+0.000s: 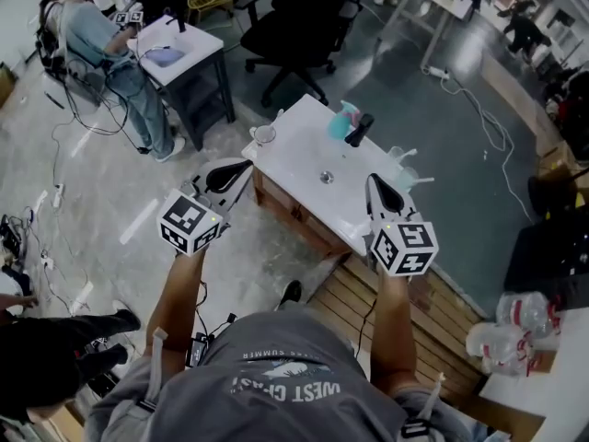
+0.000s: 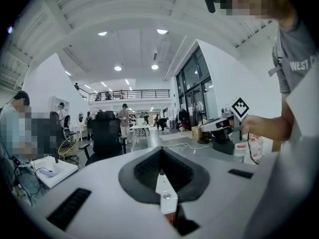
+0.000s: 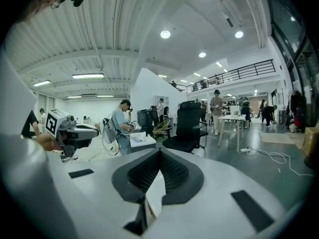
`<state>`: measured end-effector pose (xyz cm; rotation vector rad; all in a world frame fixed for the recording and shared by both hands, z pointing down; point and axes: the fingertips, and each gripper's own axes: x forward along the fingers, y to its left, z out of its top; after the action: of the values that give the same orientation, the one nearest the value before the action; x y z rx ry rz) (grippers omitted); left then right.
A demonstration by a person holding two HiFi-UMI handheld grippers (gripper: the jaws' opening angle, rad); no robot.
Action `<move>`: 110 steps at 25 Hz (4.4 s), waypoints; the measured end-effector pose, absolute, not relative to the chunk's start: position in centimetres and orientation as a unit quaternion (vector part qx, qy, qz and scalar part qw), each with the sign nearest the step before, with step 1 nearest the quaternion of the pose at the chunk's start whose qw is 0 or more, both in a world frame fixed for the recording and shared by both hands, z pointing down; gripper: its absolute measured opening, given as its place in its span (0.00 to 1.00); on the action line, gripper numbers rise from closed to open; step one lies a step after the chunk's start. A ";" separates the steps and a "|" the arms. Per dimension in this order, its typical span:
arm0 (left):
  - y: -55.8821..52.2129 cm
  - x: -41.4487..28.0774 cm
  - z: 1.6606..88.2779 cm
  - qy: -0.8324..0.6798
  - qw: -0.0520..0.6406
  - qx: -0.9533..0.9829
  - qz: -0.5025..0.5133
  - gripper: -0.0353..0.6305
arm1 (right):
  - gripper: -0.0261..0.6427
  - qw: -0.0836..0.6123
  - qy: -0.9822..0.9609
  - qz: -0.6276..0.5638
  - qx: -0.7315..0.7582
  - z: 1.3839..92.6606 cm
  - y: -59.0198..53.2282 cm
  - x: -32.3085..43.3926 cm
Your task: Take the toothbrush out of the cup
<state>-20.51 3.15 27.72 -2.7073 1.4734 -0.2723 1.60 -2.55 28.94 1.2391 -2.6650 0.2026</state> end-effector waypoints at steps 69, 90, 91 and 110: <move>-30.8 -25.3 55.2 0.478 -0.142 -0.821 -0.277 0.24 | 0.05 0.185 -0.812 0.192 0.519 42.4 -21.5 8.9; -30.2 -24.4 48.2 0.494 -0.092 -0.836 -0.220 0.14 | 0.05 0.186 -0.813 0.195 0.516 43.0 -21.7 9.3; -30.1 -24.2 47.8 0.493 -0.089 -0.837 -0.219 0.14 | 0.05 0.186 -0.813 0.196 0.516 43.0 -21.6 9.5; -29.6 -18.4 44.8 0.453 -0.061 -0.866 -0.202 0.14 | 0.05 0.183 -0.800 0.203 0.534 43.5 -20.0 12.2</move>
<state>-18.36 -29.56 44.82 -2.8326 1.4803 -0.6592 12.24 -20.02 43.47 1.5076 -2.2570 0.5731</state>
